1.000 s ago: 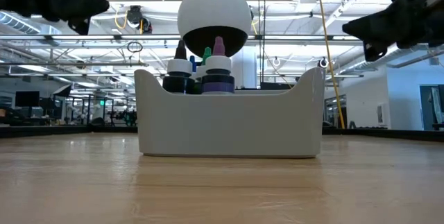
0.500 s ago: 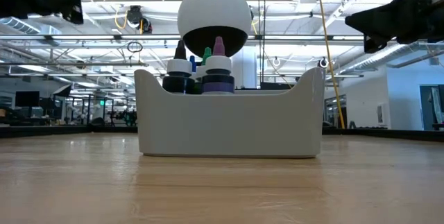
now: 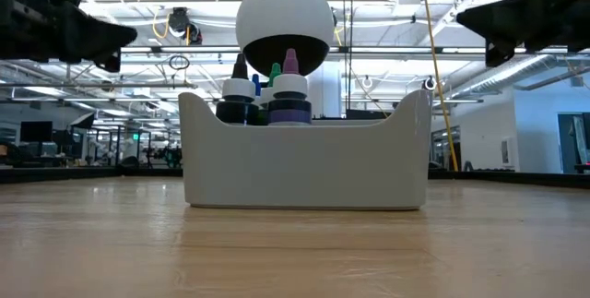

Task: Pick & Place food coloring
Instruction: Return To Home Position

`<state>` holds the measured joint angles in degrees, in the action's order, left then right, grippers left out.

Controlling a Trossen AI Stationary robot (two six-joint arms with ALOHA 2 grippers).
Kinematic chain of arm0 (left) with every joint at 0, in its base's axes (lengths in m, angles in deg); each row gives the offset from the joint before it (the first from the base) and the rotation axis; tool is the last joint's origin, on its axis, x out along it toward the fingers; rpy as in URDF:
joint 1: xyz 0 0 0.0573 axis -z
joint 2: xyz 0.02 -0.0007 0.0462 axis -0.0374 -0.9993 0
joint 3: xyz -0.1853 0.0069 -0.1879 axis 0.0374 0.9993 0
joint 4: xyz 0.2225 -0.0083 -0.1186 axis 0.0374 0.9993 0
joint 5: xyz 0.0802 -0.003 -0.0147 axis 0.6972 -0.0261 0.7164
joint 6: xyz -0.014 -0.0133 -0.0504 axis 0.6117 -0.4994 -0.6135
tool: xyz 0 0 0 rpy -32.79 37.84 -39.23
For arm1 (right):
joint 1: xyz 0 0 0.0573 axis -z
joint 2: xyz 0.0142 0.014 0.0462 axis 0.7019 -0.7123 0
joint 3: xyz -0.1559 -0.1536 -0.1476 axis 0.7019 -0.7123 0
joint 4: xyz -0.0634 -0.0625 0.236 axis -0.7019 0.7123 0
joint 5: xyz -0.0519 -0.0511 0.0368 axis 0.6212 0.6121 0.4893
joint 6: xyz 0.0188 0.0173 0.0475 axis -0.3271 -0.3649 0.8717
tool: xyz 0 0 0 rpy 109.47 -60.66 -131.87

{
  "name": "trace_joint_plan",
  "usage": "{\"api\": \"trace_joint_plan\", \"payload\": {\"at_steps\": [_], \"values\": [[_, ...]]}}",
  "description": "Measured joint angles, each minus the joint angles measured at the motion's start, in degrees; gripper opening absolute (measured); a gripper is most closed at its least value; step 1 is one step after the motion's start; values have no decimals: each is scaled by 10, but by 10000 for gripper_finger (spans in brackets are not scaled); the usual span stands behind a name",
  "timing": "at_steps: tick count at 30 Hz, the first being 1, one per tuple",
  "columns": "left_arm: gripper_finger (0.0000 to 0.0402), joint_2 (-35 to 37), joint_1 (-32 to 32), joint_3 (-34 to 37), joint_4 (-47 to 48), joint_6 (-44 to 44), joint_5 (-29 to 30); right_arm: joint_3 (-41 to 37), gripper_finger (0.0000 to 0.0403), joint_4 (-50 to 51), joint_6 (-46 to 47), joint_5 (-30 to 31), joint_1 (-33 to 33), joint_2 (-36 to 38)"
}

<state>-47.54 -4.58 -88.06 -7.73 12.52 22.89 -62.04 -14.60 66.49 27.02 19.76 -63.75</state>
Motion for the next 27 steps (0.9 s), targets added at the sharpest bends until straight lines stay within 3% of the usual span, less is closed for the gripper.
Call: {"api": "trace_joint_plan", "payload": {"at_steps": [9, 15, 27], "values": [[4, -1, -28, -1, 40, -1, -11, 0, 0, 16, -76, -3, 32, 74], [5, 0, -51, -1, 33, 24, -63, 0, 0, 118, -76, -5, 71, 134], [4, 0, -93, -1, 30, 50, -107, 38, 0, 306, -49, -49, 75, 293]]}}
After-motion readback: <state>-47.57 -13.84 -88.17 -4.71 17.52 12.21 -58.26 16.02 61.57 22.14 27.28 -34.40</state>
